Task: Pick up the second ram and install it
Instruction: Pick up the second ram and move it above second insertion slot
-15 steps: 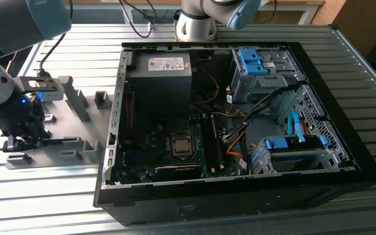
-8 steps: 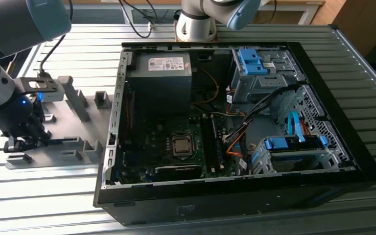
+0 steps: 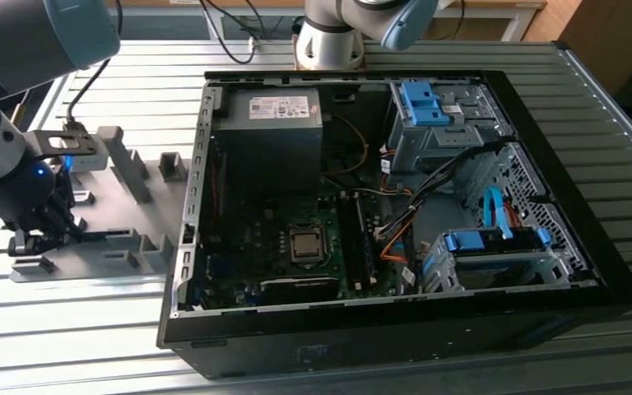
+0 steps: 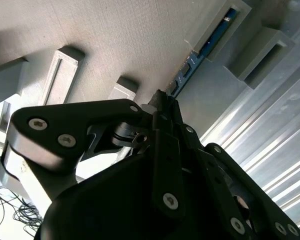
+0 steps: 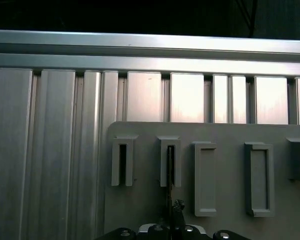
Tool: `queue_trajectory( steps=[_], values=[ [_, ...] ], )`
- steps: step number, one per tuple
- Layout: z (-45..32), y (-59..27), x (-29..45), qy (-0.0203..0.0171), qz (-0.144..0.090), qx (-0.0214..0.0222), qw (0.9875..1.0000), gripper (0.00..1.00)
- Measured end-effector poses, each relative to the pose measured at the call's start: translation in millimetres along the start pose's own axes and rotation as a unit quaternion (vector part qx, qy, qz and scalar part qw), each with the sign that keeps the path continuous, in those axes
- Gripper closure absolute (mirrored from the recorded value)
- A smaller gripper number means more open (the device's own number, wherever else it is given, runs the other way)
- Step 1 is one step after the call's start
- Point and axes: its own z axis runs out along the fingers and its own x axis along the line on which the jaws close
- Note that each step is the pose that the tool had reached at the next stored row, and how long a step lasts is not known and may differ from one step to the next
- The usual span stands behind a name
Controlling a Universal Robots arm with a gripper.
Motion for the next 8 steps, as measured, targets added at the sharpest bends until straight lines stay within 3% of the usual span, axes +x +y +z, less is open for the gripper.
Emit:
queue_trajectory(
  steps=[8],
  values=[
    [0.0, 0.0, 0.0, 0.0, 0.0, 0.0, 1.0, 0.86]
  ],
)
